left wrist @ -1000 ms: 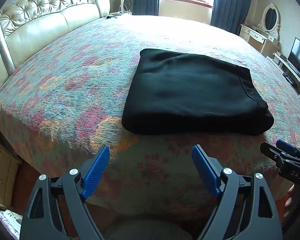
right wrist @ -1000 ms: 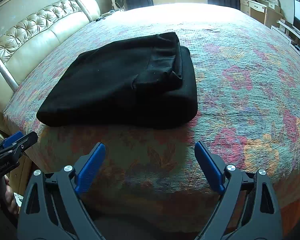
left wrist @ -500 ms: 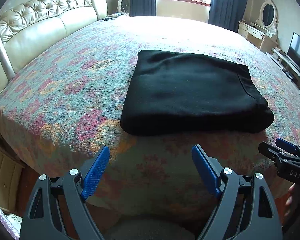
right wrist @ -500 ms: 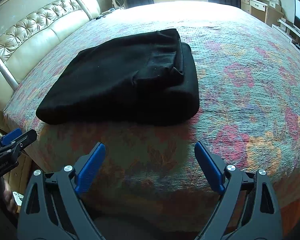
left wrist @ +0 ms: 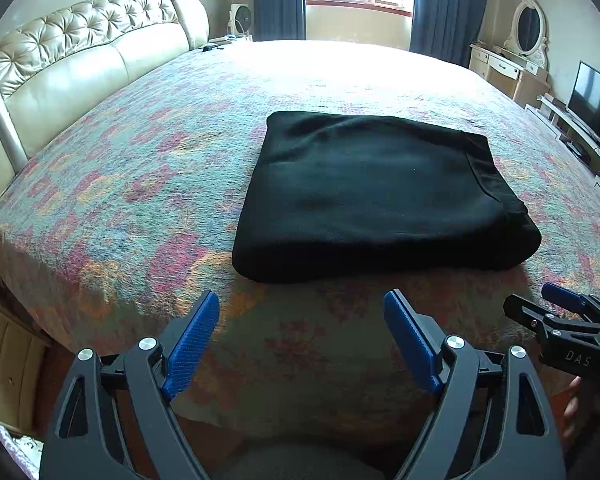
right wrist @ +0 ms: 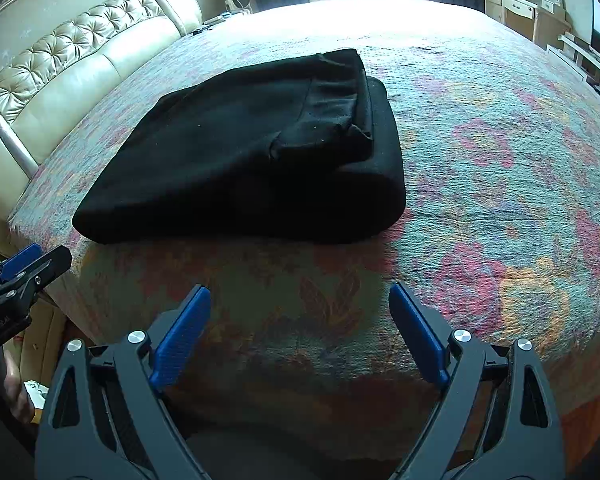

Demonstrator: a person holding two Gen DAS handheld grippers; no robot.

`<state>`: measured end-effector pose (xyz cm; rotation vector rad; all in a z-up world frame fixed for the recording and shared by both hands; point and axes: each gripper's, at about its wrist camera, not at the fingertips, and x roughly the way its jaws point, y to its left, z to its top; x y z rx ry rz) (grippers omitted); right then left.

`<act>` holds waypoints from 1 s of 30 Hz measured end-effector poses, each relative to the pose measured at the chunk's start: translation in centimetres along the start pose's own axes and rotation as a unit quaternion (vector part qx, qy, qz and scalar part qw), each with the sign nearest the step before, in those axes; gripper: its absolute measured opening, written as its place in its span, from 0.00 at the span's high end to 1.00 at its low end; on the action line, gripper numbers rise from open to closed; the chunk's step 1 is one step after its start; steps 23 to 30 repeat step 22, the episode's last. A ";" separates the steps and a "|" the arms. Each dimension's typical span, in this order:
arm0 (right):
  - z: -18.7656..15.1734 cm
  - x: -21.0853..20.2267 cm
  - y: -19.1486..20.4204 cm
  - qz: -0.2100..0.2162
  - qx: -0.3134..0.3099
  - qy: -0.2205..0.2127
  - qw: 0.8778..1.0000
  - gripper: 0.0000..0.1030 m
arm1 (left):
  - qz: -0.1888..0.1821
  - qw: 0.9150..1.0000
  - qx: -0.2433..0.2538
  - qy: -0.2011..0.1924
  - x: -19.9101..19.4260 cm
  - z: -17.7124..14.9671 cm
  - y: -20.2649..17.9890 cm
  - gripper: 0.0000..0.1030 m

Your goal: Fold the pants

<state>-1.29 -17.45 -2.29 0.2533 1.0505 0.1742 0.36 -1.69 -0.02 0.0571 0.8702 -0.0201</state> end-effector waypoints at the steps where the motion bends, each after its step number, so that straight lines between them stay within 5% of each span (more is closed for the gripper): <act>1: 0.0 0.0 0.0 0.001 0.001 0.001 1.000 0.12 | -0.002 1.000 0.003 -0.002 -0.1 0.1 -0.1 0.20; 9: 0.2 0.0 -0.3 0.007 0.006 0.000 1.000 0.12 | 0.046 0.998 0.009 -0.040 -1.6 1.3 -0.5 0.15; 15: 0.0 -0.5 -0.5 0.011 0.013 -0.004 1.000 0.12 | 0.012 0.995 0.066 -0.067 -2.6 2.2 -1.1 0.15; 22: 3.0 -2.5 -1.8 0.018 0.019 -0.027 0.999 0.12 | 0.003 0.997 0.055 -0.047 0.9 6.6 2.1 0.15; 30: 3.0 -2.5 -1.8 0.018 0.019 -0.027 0.999 0.12 | 0.003 0.997 0.055 -0.047 0.9 6.6 2.1 0.15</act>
